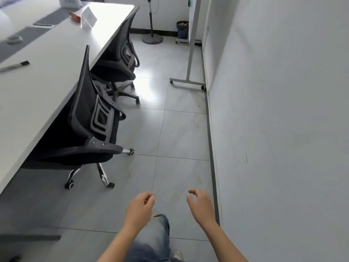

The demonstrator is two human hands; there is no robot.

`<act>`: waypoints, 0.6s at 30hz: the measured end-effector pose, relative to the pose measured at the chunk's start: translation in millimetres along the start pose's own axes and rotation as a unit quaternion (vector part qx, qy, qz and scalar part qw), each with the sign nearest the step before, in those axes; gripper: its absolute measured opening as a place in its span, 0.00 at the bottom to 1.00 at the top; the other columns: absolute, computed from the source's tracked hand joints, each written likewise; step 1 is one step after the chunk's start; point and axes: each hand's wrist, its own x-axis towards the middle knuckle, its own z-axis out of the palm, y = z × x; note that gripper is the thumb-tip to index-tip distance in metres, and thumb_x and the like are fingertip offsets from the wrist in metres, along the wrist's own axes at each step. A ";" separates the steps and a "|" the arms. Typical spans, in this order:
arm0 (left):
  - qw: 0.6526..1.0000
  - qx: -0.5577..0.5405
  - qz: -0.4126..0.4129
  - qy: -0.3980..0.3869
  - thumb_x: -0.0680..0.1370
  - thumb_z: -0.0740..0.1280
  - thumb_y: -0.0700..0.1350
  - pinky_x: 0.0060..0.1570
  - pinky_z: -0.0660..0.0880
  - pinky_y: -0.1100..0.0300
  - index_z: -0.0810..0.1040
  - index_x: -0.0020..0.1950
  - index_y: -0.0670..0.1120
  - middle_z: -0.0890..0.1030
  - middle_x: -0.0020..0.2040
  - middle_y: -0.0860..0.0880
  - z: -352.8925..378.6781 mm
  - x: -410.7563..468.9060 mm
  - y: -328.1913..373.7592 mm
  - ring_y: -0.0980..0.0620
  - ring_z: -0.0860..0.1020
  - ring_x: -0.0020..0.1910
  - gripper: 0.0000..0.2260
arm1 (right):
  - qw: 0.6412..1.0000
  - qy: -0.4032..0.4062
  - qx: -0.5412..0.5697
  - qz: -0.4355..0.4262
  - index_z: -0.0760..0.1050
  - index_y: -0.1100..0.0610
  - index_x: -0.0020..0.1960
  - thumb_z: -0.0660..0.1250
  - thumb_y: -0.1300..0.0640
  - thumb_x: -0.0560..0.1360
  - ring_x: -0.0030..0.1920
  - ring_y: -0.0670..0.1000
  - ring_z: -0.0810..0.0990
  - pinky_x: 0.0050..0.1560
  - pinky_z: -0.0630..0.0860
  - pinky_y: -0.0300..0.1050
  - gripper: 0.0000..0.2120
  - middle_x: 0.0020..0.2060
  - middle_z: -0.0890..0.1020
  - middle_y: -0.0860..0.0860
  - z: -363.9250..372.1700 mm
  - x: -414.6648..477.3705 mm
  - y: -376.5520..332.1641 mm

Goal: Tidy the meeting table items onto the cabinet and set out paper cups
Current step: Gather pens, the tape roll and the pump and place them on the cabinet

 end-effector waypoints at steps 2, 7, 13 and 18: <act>0.998 -0.015 -0.042 0.050 0.76 0.61 0.40 0.33 0.66 0.61 0.76 0.37 0.41 0.76 0.33 0.46 -10.8 34.0 -0.9 0.51 0.70 0.33 0.09 | 0.999 -0.027 -0.018 -0.017 0.73 0.57 0.59 0.58 0.55 0.77 0.60 0.50 0.71 0.60 0.67 0.40 0.13 0.58 0.76 0.53 -2.3 35.4 -6.9; 0.980 -0.043 -0.133 0.141 0.76 0.61 0.39 0.35 0.66 0.57 0.77 0.38 0.39 0.79 0.38 0.38 -34.8 123.8 -5.8 0.44 0.71 0.38 0.09 | 0.999 -0.022 -0.035 -0.034 0.73 0.57 0.58 0.58 0.56 0.77 0.60 0.50 0.71 0.60 0.66 0.39 0.12 0.58 0.76 0.53 -27.5 143.9 -36.0; 0.976 -0.040 -0.153 0.146 0.75 0.60 0.38 0.38 0.65 0.53 0.77 0.40 0.36 0.80 0.41 0.37 -48.0 261.5 41.5 0.42 0.72 0.40 0.09 | 0.998 0.016 -0.032 -0.045 0.74 0.59 0.58 0.59 0.58 0.77 0.60 0.51 0.72 0.58 0.67 0.39 0.12 0.57 0.77 0.54 -65.3 276.3 -92.6; 0.990 -0.057 -0.062 0.109 0.76 0.60 0.40 0.40 0.67 0.55 0.77 0.41 0.38 0.79 0.38 0.43 -49.2 364.1 124.0 0.45 0.74 0.40 0.09 | 0.999 0.000 -0.030 -0.027 0.73 0.58 0.58 0.59 0.57 0.77 0.60 0.50 0.71 0.57 0.65 0.38 0.12 0.57 0.77 0.53 -68.3 347.8 -118.6</act>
